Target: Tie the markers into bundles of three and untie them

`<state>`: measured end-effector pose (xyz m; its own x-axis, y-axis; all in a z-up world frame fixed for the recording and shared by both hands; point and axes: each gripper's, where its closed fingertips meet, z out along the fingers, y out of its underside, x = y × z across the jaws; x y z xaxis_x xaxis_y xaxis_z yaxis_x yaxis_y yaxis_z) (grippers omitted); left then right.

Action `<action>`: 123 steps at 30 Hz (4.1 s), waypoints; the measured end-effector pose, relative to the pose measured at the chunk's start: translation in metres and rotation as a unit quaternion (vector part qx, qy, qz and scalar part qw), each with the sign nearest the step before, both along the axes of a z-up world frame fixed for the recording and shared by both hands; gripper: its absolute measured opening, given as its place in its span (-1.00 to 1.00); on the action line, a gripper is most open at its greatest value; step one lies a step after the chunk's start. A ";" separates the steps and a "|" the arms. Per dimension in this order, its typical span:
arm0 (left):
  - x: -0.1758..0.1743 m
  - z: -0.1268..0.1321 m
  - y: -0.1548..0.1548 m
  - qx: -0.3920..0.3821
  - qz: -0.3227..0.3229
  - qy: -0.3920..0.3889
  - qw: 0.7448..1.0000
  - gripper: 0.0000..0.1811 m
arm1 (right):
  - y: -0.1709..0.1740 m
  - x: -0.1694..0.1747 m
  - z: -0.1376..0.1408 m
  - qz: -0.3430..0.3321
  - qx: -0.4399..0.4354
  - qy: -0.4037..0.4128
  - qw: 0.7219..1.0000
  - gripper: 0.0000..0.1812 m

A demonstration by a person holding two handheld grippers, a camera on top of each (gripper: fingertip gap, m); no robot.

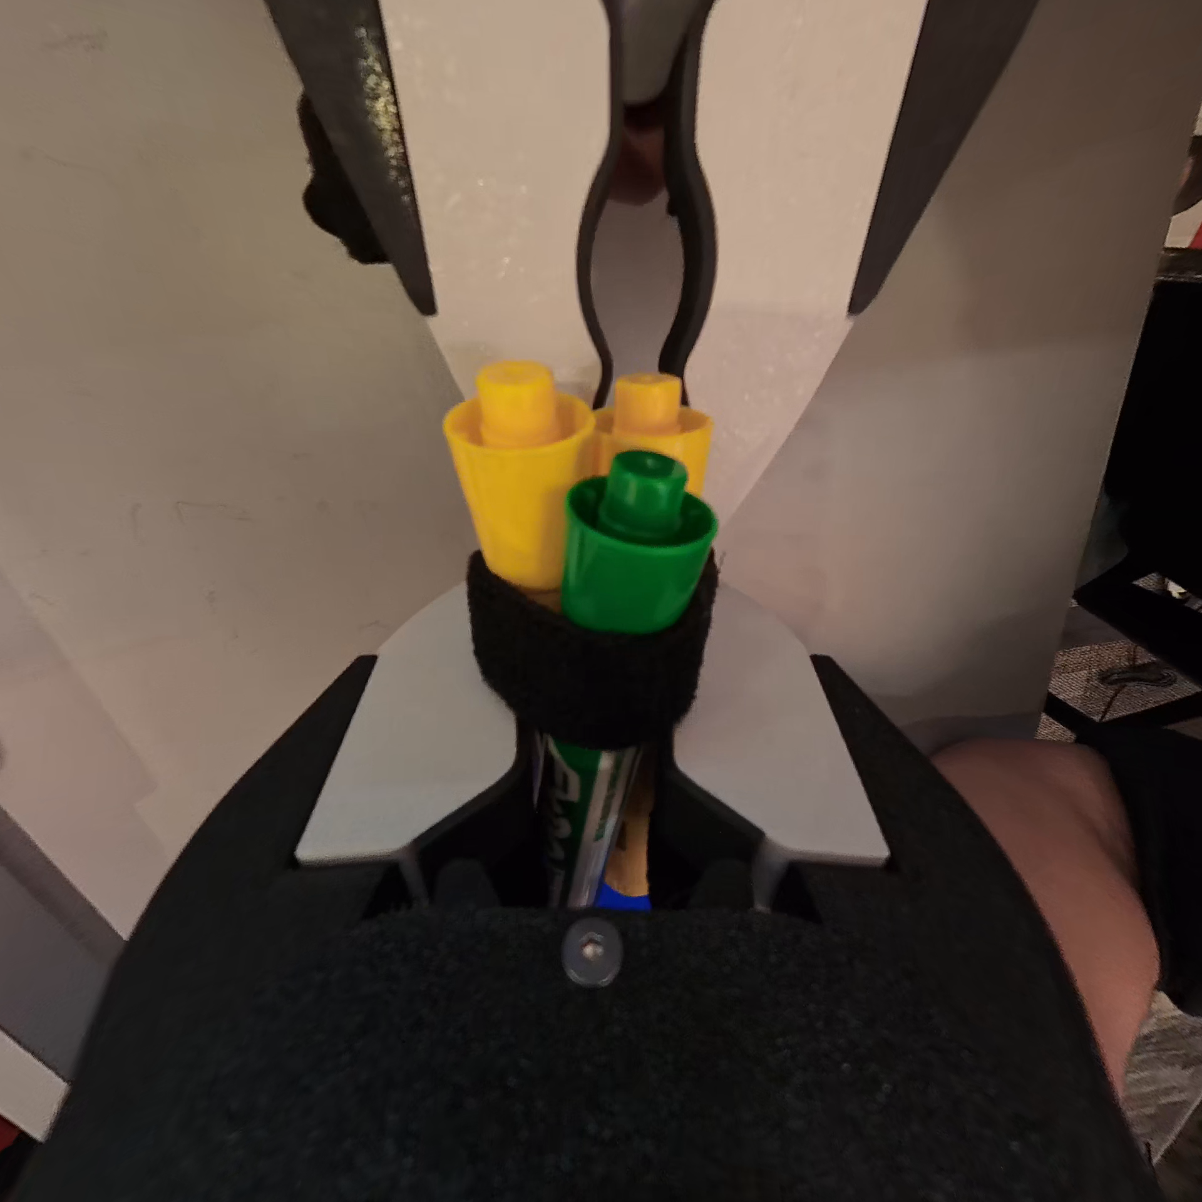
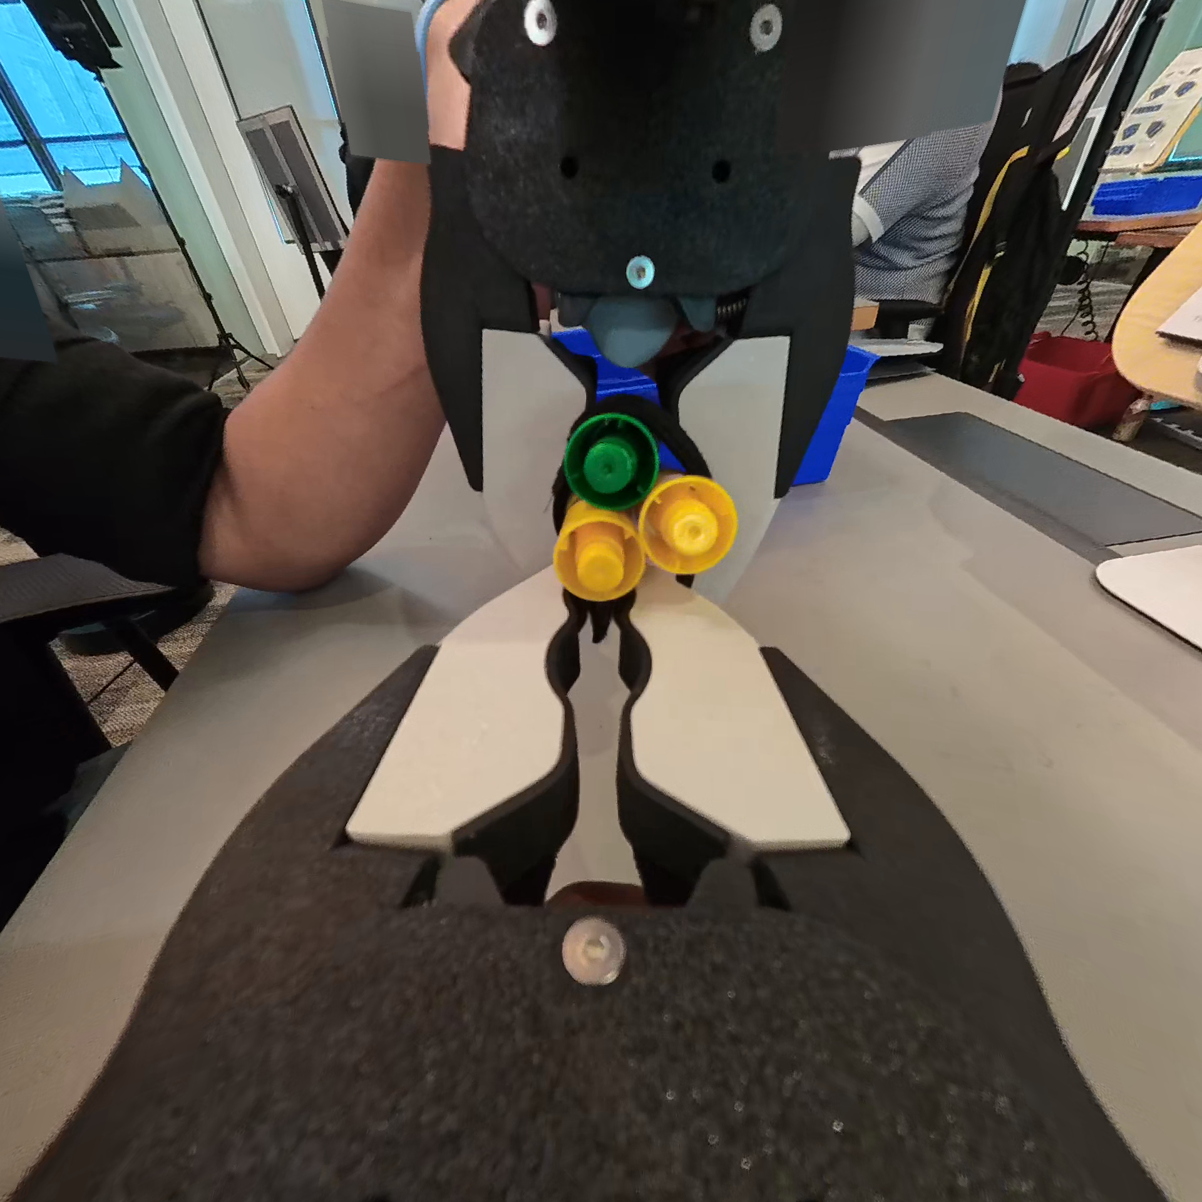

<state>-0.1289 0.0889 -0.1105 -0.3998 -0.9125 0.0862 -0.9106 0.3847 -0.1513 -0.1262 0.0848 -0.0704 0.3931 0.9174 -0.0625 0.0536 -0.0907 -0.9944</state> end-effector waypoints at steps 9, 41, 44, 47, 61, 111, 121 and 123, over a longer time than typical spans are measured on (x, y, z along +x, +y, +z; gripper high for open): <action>0.002 -0.001 0.004 0.014 0.000 0.000 1.000 -0.55 | 0.002 0.002 -0.003 -0.007 -0.010 0.001 1.000 -0.97; -0.002 0.002 0.008 0.011 0.011 -0.006 1.000 -0.55 | -0.005 0.001 -0.025 0.035 -0.106 0.013 0.994 -0.59; -0.002 0.003 0.008 0.011 0.011 -0.009 1.000 -0.54 | -0.011 -0.002 -0.024 0.052 -0.131 0.029 0.990 -0.55; -0.002 0.003 0.007 0.010 0.009 -0.007 1.000 -0.55 | -0.013 -0.005 -0.018 0.049 -0.144 0.057 0.987 -0.56; 0.001 -0.002 0.005 0.011 0.006 0.001 1.000 -0.54 | -0.006 0.001 -0.016 -0.013 -0.173 0.114 0.978 -0.67; -0.009 -0.022 0.014 0.052 0.027 0.078 0.995 -0.56 | -0.014 0.043 0.009 -0.094 0.026 0.028 0.995 -0.75; -0.006 -0.029 0.007 0.056 0.013 0.099 0.993 -0.55 | -0.004 0.038 0.007 -0.114 0.015 -0.016 0.993 -0.78; -0.004 -0.031 0.005 0.056 0.008 0.101 0.993 -0.55 | -0.004 0.038 0.008 -0.112 0.019 -0.018 0.993 -0.79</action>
<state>-0.1331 0.0934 -0.1411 -0.3699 -0.9271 0.0602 -0.9243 0.3738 0.0772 -0.0882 0.0807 -0.0619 0.5885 0.8084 -0.0121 0.0718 -0.0671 -0.9952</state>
